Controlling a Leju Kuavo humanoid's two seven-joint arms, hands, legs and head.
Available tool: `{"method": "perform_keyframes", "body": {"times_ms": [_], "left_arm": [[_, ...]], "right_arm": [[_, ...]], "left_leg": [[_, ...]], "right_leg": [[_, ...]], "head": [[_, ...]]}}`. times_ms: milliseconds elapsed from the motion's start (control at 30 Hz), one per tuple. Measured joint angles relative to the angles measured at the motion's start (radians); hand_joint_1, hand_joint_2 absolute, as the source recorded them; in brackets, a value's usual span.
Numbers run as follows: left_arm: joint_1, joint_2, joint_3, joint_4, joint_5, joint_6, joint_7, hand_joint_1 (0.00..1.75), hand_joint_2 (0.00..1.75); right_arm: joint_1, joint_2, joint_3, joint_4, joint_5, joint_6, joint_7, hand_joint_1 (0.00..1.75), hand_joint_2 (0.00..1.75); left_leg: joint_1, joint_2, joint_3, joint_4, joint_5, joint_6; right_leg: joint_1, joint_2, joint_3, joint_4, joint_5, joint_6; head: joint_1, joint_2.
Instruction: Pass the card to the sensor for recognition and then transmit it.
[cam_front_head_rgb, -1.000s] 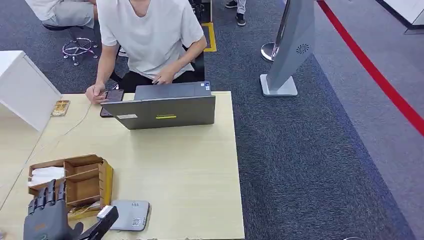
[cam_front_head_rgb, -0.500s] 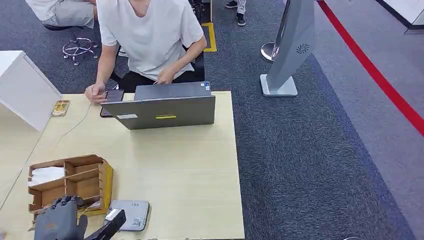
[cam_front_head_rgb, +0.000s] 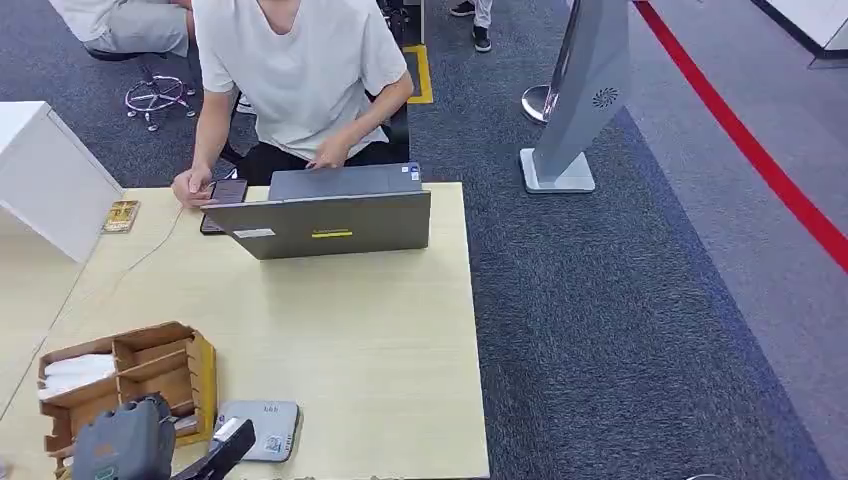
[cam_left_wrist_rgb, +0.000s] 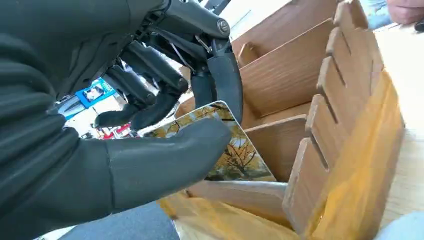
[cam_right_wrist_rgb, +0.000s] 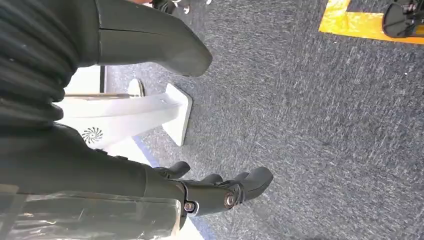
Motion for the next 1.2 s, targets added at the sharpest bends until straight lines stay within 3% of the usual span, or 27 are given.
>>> {"method": "perform_keyframes", "body": {"times_ms": [200,400,600,800,933,1033,1200], "left_arm": [[-0.008,0.003,-0.007,-0.034,0.000,-0.009,0.004,1.75,1.75],[-0.051,0.029,-0.068,-0.153,0.000,-0.134,0.037,1.75,1.75],[-0.163,0.081,-0.189,-0.294,0.000,-0.273,0.035,1.75,1.75],[-0.321,0.084,-0.247,-0.359,0.000,-0.319,0.000,1.75,1.75],[-0.484,0.083,-0.243,-0.348,0.000,-0.307,0.046,1.75,1.75],[-0.599,0.121,-0.242,-0.303,0.000,-0.226,0.103,1.75,1.75],[-0.684,0.185,-0.222,-0.201,0.000,-0.142,0.108,1.75,1.75]], "right_arm": [[0.000,0.000,-0.003,0.000,0.000,-0.001,-0.007,0.00,1.75],[0.000,0.000,-0.015,0.000,0.000,0.000,-0.009,0.00,1.75],[-0.003,0.000,-0.033,0.000,-0.007,-0.001,-0.013,0.00,1.75],[0.003,0.000,-0.036,-0.001,-0.021,0.005,-0.005,0.00,1.75],[0.003,0.000,-0.035,-0.001,-0.014,0.023,-0.008,0.00,1.75],[0.007,0.000,-0.028,-0.001,0.001,0.036,-0.017,0.00,1.75],[0.013,0.000,-0.020,-0.001,0.018,0.045,-0.031,0.00,1.75]], "left_leg": [[0.000,0.000,0.000,0.000,0.000,0.000],[0.000,0.000,0.000,0.000,0.000,0.000],[0.000,-0.001,0.000,0.000,0.001,0.000],[0.000,-0.001,0.001,0.000,0.001,0.000],[0.000,-0.003,0.000,0.000,0.002,-0.001],[0.000,-0.003,0.001,0.000,0.003,-0.002],[0.001,-0.002,0.001,0.000,0.004,-0.003]], "right_leg": [[0.000,0.000,0.000,0.000,0.000,0.000],[0.000,-0.001,0.000,0.000,0.000,0.000],[0.000,-0.001,0.000,0.000,0.000,0.000],[0.000,-0.002,0.000,0.000,0.001,0.000],[0.000,-0.004,0.001,0.000,0.002,-0.001],[0.000,-0.003,0.000,0.000,0.003,-0.003],[0.001,-0.002,0.000,0.001,0.003,-0.003]], "head": [[0.000,0.000],[0.000,0.000],[0.000,0.000],[0.000,0.000],[0.000,0.000],[0.002,0.000],[0.000,0.000]]}}
